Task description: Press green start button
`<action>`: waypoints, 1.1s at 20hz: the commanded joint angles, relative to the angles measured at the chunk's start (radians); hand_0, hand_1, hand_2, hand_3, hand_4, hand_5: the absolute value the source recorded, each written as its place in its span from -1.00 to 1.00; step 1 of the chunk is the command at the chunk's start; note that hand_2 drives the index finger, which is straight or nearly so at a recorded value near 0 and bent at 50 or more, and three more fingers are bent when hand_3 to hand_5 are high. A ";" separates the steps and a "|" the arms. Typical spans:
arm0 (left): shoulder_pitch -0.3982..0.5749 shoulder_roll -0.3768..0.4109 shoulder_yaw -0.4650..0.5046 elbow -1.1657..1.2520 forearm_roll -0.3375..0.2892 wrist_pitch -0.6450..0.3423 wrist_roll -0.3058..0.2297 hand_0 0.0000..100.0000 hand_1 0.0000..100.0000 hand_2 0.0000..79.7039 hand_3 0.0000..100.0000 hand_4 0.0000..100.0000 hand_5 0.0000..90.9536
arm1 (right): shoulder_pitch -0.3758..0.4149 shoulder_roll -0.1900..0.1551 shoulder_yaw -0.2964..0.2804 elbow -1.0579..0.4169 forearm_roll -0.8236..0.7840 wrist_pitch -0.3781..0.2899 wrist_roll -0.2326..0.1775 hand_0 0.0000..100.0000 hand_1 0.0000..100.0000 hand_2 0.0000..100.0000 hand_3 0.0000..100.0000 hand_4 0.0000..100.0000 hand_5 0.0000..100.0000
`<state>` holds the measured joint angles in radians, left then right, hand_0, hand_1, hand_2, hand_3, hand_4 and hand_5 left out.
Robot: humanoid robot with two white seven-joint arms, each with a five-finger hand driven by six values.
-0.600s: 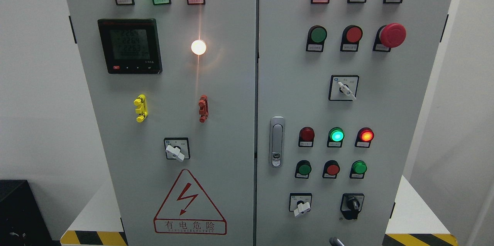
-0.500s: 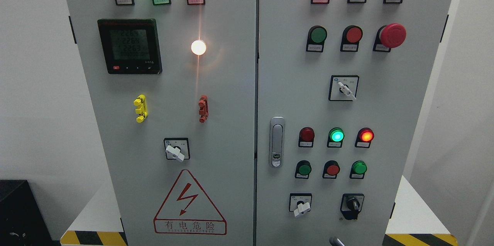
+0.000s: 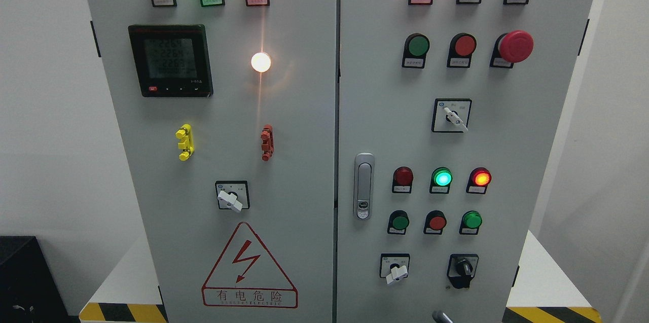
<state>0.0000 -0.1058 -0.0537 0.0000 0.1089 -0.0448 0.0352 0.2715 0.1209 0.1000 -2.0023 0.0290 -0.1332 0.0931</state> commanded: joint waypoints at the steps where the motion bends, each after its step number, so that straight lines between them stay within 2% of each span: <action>1: -0.023 0.000 0.000 -0.028 0.000 0.000 0.000 -0.76 0.11 -1.00 -1.00 -1.00 -1.00 | -0.008 -0.003 -0.019 0.008 0.135 -0.087 0.011 -1.00 -0.32 -1.00 -0.63 -0.65 -0.77; 2: -0.023 0.000 0.000 -0.028 0.000 0.000 0.000 -0.76 0.11 -1.00 -1.00 -1.00 -1.00 | -0.014 -0.001 -0.035 0.013 0.197 -0.117 0.008 -1.00 -0.27 -1.00 -0.52 -0.51 -0.62; 3: -0.023 0.000 0.000 -0.028 0.000 0.000 0.000 -0.76 0.11 -1.00 -1.00 -1.00 -1.00 | -0.020 -0.001 -0.046 0.022 0.251 -0.144 0.004 -0.99 -0.22 -1.00 -0.36 -0.32 -0.35; 4: -0.023 0.000 0.000 -0.028 0.000 0.000 0.000 -0.76 0.11 -1.00 -1.00 -1.00 -1.00 | -0.029 -0.001 -0.054 0.031 0.299 -0.170 0.002 -0.93 -0.22 -1.00 -0.23 -0.21 -0.22; 6: -0.023 0.000 0.000 -0.028 0.000 0.000 0.000 -0.76 0.11 -1.00 -1.00 -1.00 -1.00 | -0.050 -0.001 -0.080 0.046 0.382 -0.198 -0.004 -0.89 -0.23 -1.00 -0.14 -0.09 -0.04; 9: -0.023 0.000 0.000 -0.028 0.000 0.000 0.000 -0.76 0.11 -1.00 -1.00 -1.00 -1.00 | -0.093 0.002 -0.111 0.083 0.514 -0.219 -0.068 -0.83 -0.25 -1.00 0.00 0.10 0.20; 10: -0.023 0.001 0.000 -0.028 0.000 0.000 0.000 -0.76 0.11 -1.00 -1.00 -1.00 -1.00 | -0.101 0.002 -0.115 0.086 0.543 -0.221 -0.076 -0.82 -0.25 -1.00 0.10 0.18 0.29; 12: -0.023 0.000 0.000 -0.028 0.000 0.000 0.000 -0.76 0.11 -1.00 -1.00 -1.00 -1.00 | -0.115 0.002 -0.125 0.088 0.601 -0.223 -0.084 -0.81 -0.24 -1.00 0.19 0.26 0.39; 15: -0.023 0.000 0.000 -0.028 0.000 0.000 0.000 -0.76 0.11 -1.00 -1.00 -1.00 -1.00 | -0.152 0.003 -0.143 0.105 0.724 -0.223 -0.145 -0.67 -0.22 -1.00 0.29 0.36 0.53; 16: -0.023 0.000 0.000 -0.028 0.000 0.000 0.000 -0.76 0.11 -1.00 -1.00 -1.00 -1.00 | -0.165 0.005 -0.145 0.114 0.758 -0.224 -0.156 -0.56 -0.21 -1.00 0.34 0.41 0.62; 19: -0.023 0.000 0.000 -0.028 0.000 0.000 0.000 -0.76 0.11 -1.00 -1.00 -1.00 -1.00 | -0.202 0.006 -0.145 0.122 0.827 -0.227 -0.161 -0.38 -0.22 -1.00 0.38 0.45 0.67; 22: -0.023 0.000 0.000 -0.028 0.000 0.000 0.000 -0.76 0.11 -1.00 -1.00 -1.00 -1.00 | -0.244 0.008 -0.155 0.134 0.940 -0.230 -0.202 -0.32 -0.24 -1.00 0.38 0.46 0.67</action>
<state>0.0000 -0.1058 -0.0537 0.0000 0.1089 -0.0448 0.0351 0.0932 0.1242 -0.0057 -1.9163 0.7837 -0.3605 -0.0773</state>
